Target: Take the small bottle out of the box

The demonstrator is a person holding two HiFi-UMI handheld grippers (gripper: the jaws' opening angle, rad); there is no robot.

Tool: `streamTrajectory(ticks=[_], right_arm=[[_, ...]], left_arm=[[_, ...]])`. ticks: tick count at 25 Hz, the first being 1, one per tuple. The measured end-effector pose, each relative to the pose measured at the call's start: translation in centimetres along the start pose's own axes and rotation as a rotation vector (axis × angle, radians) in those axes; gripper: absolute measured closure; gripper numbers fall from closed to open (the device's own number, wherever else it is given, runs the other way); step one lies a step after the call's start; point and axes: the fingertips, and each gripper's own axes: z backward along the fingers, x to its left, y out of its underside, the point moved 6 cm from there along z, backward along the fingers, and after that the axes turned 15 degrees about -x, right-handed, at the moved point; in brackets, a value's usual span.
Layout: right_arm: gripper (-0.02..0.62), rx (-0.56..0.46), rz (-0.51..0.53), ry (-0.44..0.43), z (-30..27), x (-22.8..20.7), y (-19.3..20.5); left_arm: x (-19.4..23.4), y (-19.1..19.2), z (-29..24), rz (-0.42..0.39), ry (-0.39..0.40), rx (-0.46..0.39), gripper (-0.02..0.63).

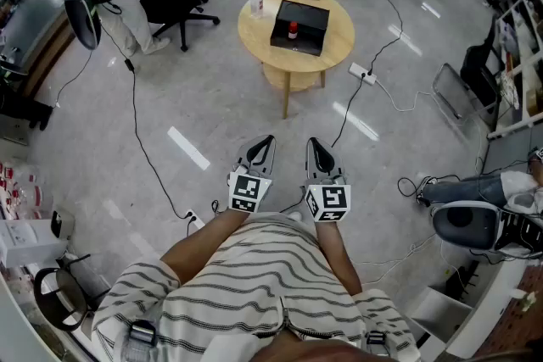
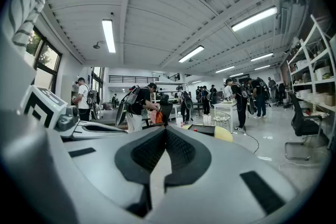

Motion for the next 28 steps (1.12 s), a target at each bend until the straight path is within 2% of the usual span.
streamTrajectory(ticks=[11, 18, 23, 28], right_arm=[[0.584, -0.007, -0.015, -0.017, 1.0, -1.6, -0.2], [0.584, -0.004, -0.03, -0.035, 1.1, -4.6, 0.0], [0.584, -0.016, -0.031, -0.067, 2.0, -6.2, -0.2], [0.584, -0.018, -0.034, -0.099, 4.2, -5.9, -0.1]], left_arm=[[-1.7, 0.1, -0.5, -0.01, -0.023, 0.015, 0.584], [-3.0, 0.6, -2.3, 0.002, -0.062, 0.027, 0.584], [-5.5, 0.6, -3.1, 0.001, -0.077, 0.019, 0.584], [-7.6, 0.8, -1.1, -0.014, -0.097, 0.03, 0.584]])
